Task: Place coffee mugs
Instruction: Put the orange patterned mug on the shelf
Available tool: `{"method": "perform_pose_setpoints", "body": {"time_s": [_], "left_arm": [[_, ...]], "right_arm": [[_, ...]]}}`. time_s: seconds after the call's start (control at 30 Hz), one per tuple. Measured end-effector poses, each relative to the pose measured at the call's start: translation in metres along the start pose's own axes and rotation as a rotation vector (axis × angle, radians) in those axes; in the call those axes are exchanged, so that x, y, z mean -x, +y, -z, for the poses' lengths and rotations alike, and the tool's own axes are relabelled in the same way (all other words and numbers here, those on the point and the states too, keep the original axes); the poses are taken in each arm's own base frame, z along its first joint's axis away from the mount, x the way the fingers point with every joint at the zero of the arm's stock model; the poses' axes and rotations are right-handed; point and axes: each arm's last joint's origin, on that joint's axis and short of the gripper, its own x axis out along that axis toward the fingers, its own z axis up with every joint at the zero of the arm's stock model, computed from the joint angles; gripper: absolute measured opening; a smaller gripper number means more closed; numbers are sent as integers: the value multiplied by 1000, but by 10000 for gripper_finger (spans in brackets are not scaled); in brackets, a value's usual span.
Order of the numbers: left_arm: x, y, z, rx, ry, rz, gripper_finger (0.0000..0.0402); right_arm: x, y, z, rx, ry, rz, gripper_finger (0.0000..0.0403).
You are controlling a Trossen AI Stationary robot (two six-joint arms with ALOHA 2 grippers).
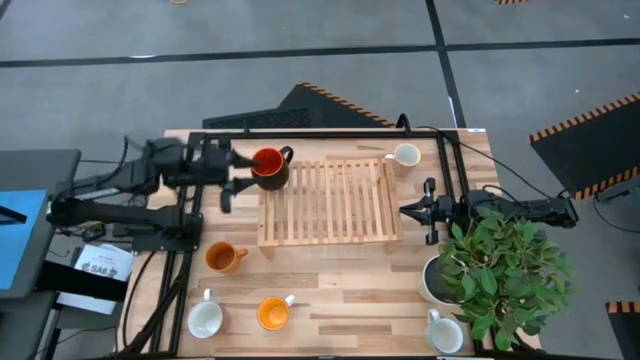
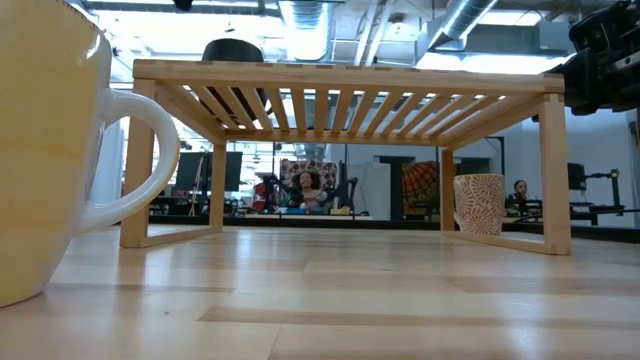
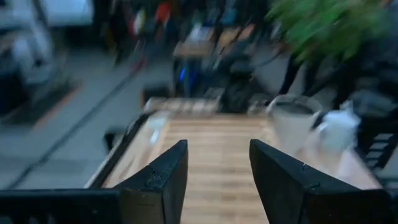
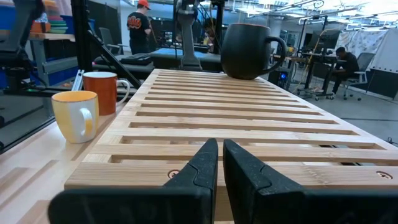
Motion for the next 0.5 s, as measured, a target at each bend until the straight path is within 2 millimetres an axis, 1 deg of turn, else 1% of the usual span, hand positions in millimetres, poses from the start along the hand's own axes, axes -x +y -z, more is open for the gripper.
{"method": "perform_pose_setpoints", "body": {"time_s": [0.13,0.23,0.33,0.5], "left_arm": [[18,-4,28,-38,-150,35,158],[28,-5,43,-71,-244,33,158],[39,-6,48,-84,-322,27,158],[49,-6,47,-78,-350,25,158]], "right_arm": [[0,0,0,0,0,0,53],[0,0,0,0,0,0,53],[0,0,0,0,0,0,53],[0,0,0,0,0,0,53]]}}
